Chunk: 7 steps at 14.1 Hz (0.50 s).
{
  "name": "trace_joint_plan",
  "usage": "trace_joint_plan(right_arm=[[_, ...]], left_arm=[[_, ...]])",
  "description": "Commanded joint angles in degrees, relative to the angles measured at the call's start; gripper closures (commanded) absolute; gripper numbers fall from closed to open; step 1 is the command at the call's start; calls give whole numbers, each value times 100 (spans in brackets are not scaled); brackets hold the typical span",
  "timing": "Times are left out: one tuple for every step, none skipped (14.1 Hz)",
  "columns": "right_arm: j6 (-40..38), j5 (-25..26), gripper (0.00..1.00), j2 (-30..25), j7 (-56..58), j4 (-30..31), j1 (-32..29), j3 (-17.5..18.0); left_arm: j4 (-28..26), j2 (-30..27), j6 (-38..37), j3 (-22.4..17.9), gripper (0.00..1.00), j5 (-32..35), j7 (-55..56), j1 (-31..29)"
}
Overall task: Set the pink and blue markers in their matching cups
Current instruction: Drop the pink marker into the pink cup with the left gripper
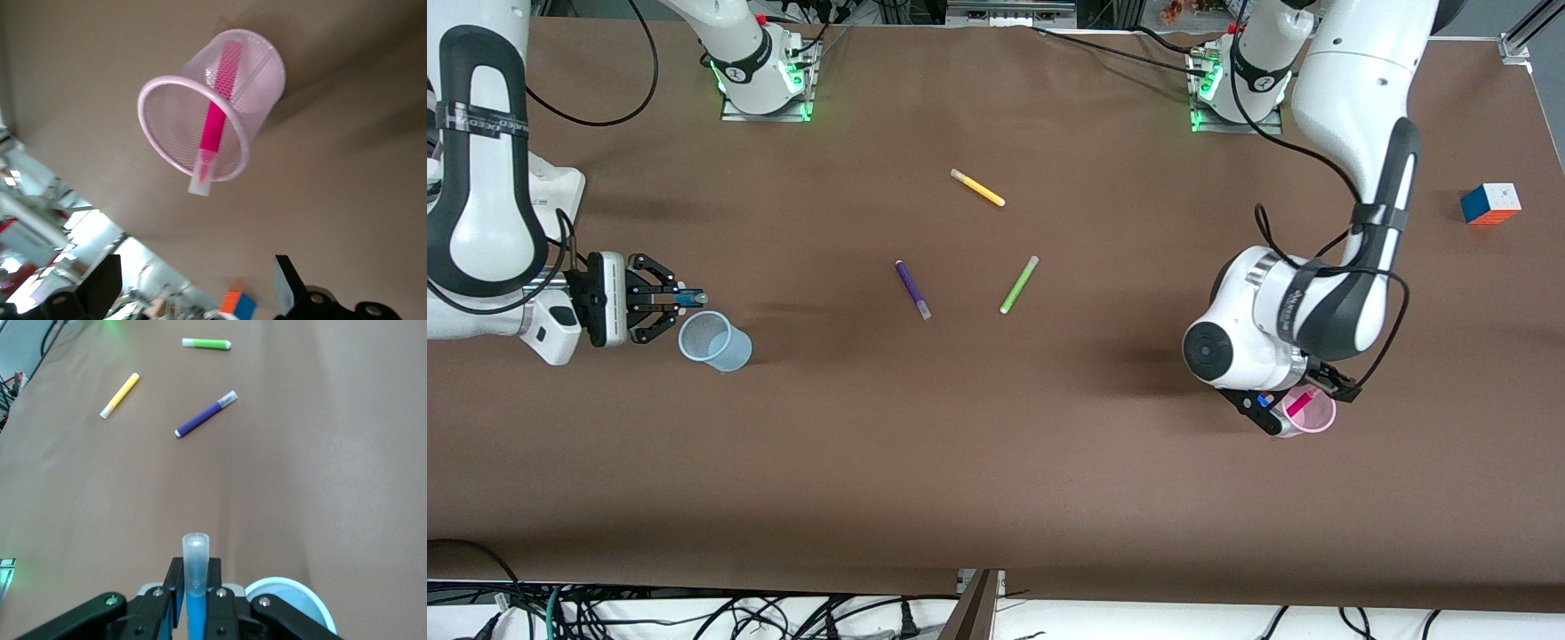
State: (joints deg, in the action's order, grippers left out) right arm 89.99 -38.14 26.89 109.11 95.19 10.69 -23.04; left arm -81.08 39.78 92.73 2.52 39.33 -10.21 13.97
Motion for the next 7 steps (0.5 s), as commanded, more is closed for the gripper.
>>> trace_joint_plan(right_arm=[[-201, -351, 93, 0, 303, 35, -84, 36], [-202, -386, 93, 1, 312, 17, -84, 36], [-210, -387, 93, 1, 339, -9, -84, 54], [-202, -387, 93, -8, 426, -26, -84, 63], [-202, -448, 93, -8, 618, -35, -76, 71], [-210, -596, 93, 0, 864, -18, -93, 63], [-210, -650, 93, 35, 1110, -27, -111, 71]], left_arm=[[135, -303, -62, -15, 0, -888, 281, -139], [197, -382, -97, -15, 0, -1335, 422, -201], [224, -488, -123, -15, 0, -1749, 537, -271], [268, -628, -123, -15, 0, -2145, 642, -359], [285, -742, -123, -15, 0, -2531, 730, -438], [286, -918, -123, -6, 0, -2840, 748, -552], [286, -1119, -115, 3, 0, -3139, 749, -727]])
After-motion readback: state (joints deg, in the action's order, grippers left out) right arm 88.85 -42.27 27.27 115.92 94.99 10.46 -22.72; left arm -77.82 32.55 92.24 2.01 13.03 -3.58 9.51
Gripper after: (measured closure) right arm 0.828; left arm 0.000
